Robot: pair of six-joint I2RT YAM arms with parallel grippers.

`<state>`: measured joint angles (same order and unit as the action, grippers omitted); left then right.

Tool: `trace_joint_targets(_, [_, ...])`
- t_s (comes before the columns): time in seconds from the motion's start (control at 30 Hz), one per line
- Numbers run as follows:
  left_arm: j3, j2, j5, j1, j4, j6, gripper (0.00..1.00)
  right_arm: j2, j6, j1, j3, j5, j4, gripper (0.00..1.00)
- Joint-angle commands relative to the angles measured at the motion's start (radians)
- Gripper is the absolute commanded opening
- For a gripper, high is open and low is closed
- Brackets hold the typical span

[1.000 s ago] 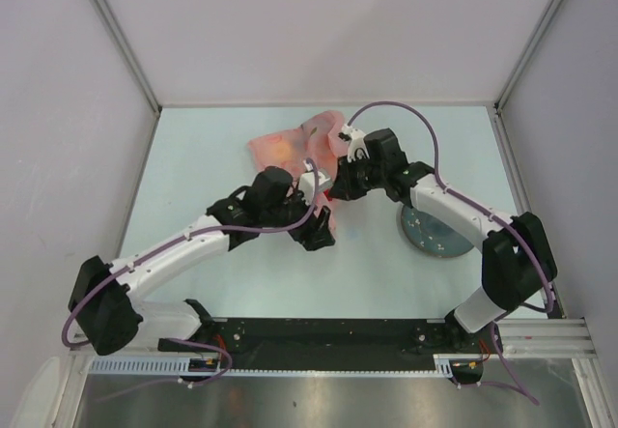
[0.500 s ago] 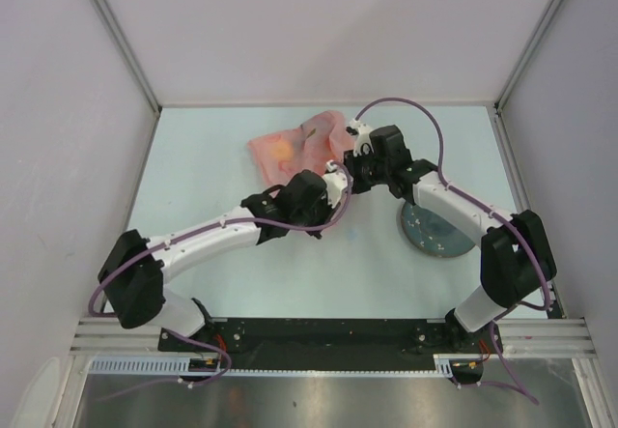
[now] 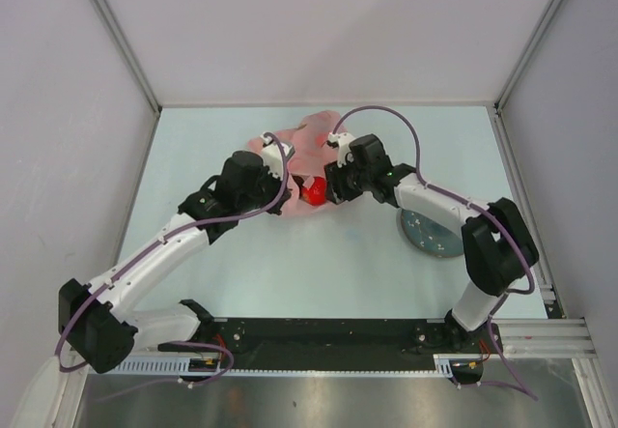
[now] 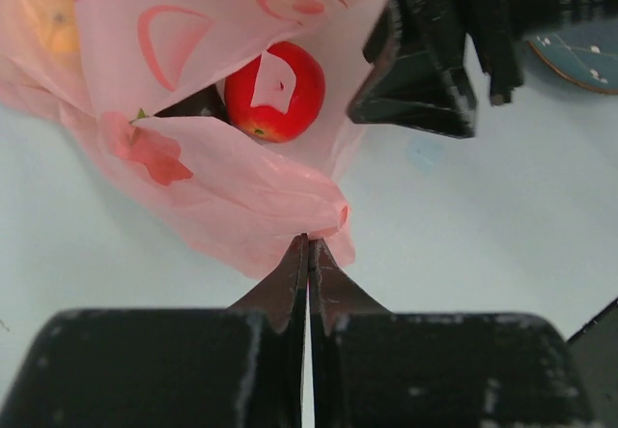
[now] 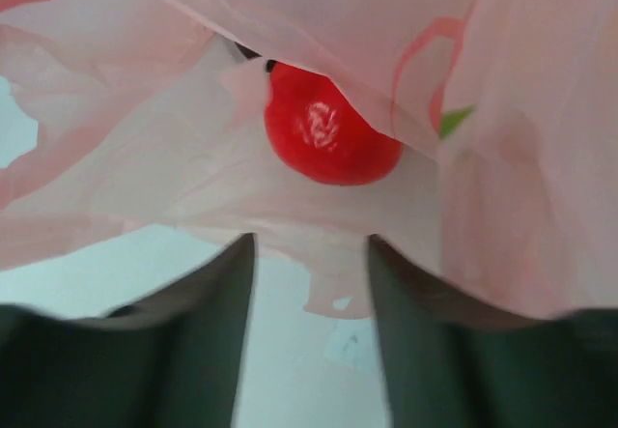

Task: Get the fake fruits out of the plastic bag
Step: Take out the fake fruit from the plastic bag.

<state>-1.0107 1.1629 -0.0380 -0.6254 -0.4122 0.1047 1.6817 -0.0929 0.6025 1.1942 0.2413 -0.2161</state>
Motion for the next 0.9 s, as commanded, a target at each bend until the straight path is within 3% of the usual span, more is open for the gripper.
trace_joint_targets(0.0, [0.021,-0.008,-0.056,0.015,0.035,0.006,0.00,0.073,0.030,0.036,0.088,-0.079,0.078,0.67])
trace_joint_targets(0.03, [0.017,-0.006,-0.060,0.027,0.035,0.004,0.00,0.108,0.021,0.042,0.099,-0.086,0.080,0.79])
trace_joint_targets(0.13, [0.006,-0.006,-0.069,0.042,0.030,0.003,0.00,0.170,0.002,0.045,0.146,-0.114,0.080,0.92])
trace_joint_targets(0.3, [0.017,-0.019,-0.092,0.058,0.036,0.010,0.00,0.300,0.035,0.048,0.234,-0.143,0.076,0.97])
trace_joint_targets(0.37, [0.018,-0.019,-0.094,0.065,0.041,0.010,0.00,0.322,0.074,0.046,0.248,-0.166,0.080,0.89])
trace_joint_targets(0.4, [0.018,-0.017,-0.097,0.072,0.044,0.010,0.00,0.320,0.090,0.046,0.258,-0.166,0.081,0.71])
trace_joint_targets(0.5, [0.018,-0.005,-0.108,0.085,0.061,0.012,0.00,0.264,0.145,0.045,0.266,-0.113,0.049,0.47])
trace_joint_targets(0.53, [0.017,0.004,-0.114,0.090,0.070,0.013,0.00,0.235,0.156,0.045,0.271,-0.043,0.029,0.43])
trace_joint_targets(0.6, [0.011,0.014,-0.128,0.099,0.076,0.016,0.00,0.137,0.200,0.045,0.269,0.021,-0.047,0.39])
trace_joint_targets(0.87, [-0.034,0.081,-0.164,0.119,0.105,0.010,0.00,-0.105,0.399,-0.003,0.246,0.426,-0.463,0.41])
